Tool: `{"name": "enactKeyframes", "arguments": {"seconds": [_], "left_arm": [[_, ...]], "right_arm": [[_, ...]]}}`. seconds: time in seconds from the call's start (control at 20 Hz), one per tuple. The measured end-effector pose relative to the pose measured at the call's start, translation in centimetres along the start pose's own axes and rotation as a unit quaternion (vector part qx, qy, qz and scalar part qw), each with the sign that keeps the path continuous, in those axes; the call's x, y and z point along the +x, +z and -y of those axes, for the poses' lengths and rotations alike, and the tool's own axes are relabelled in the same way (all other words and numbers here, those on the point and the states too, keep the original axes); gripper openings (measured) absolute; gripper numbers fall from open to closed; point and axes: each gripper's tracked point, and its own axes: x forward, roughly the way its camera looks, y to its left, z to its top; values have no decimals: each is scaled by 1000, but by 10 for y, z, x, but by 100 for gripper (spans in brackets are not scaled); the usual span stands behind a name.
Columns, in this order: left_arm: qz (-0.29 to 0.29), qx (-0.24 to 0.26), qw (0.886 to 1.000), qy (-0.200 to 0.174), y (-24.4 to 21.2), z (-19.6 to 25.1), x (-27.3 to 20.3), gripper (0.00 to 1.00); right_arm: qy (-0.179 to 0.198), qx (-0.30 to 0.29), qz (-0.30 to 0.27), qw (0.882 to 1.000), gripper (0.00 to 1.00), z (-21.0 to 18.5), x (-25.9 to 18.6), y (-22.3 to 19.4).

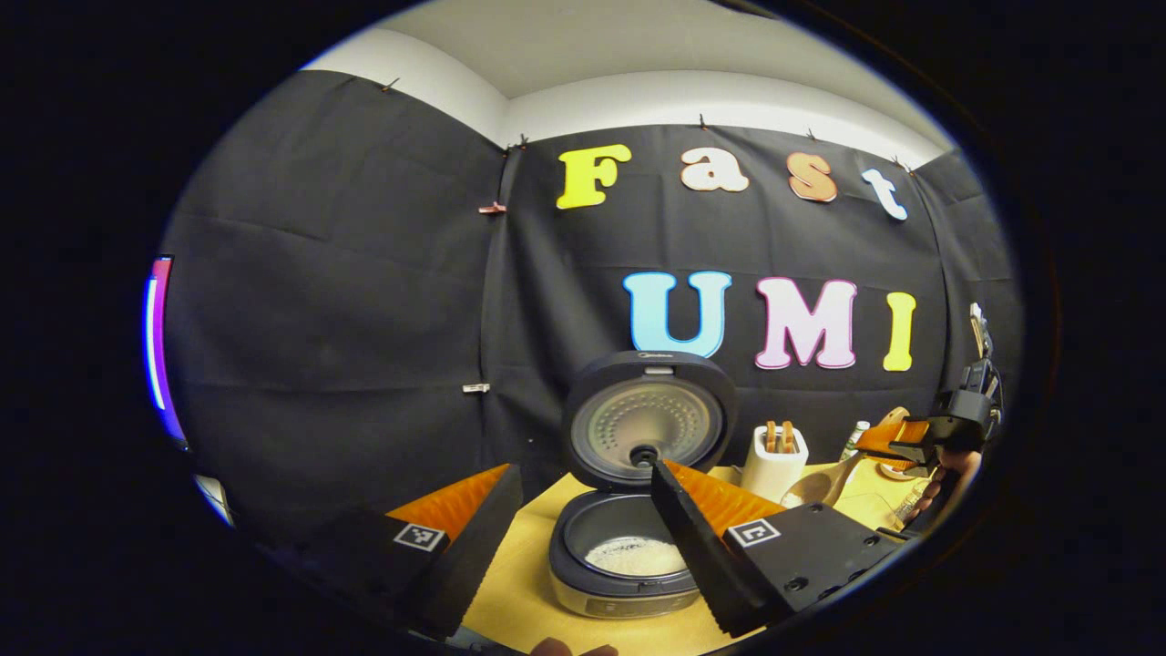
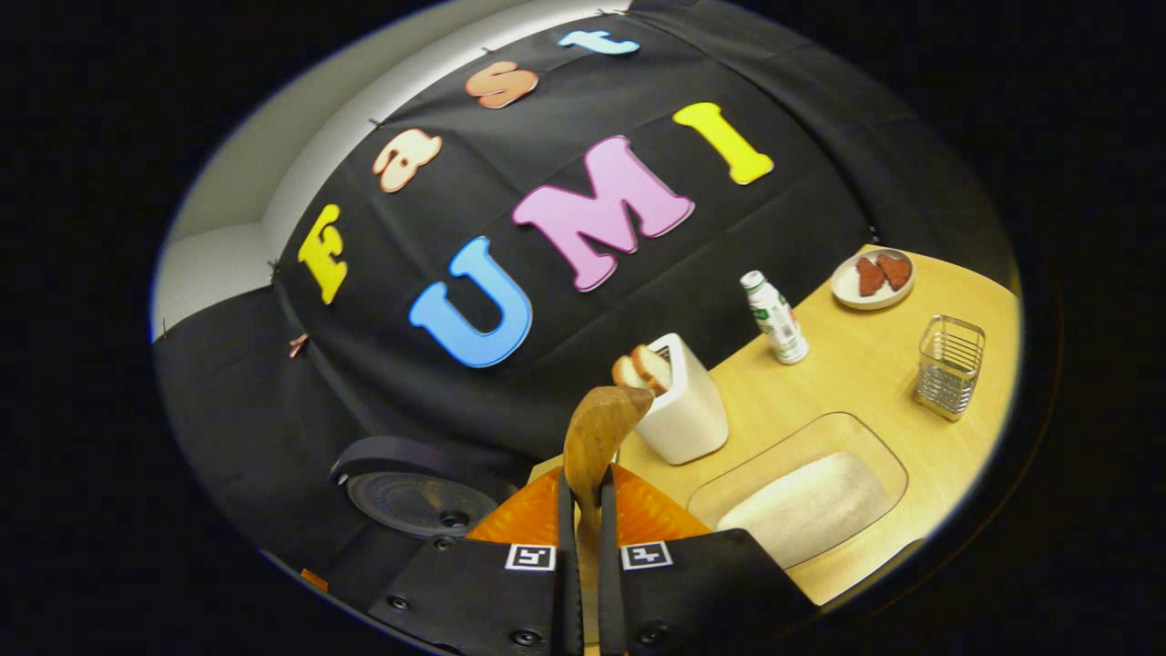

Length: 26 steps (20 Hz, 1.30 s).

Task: Close the left gripper, press the button to open the rice cooker; take a wooden spoon from the chopstick holder with the right hand, scoop a spoonful of rice and pour it into the rice cooker, then put the wooden spoon back into the chopstick holder.

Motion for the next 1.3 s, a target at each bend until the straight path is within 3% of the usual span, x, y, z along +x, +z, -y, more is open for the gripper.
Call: {"name": "enactKeyframes", "arguments": {"seconds": [0.2, 0.4, 0.7, 1.1, 1.2, 1.3], "left_arm": [[3, -2, 1000, 16, -5, -17, -1, 96], [7, 4, 1000, 24, -6, -25, -2, 96], [8, -2, 999, 32, -8, -29, 2, 96], [6, -5, 999, 33, -10, -22, 4, 96], [8, -2, 999, 32, -9, -18, 4, 97], [10, 1, 1000, 28, -7, -15, 5, 96]], "right_arm": [[47, -72, -41, 995, 11, -58, 17, -45], [80, -183, -51, 979, 11, -97, 25, -69], [130, -315, -57, 938, 11, -128, 21, -97], [189, -463, -29, 866, 11, -153, 2, -114], [194, -485, -16, 852, 11, -155, -4, -113], [199, -489, -12, 849, 11, -154, -6, -113]]}}
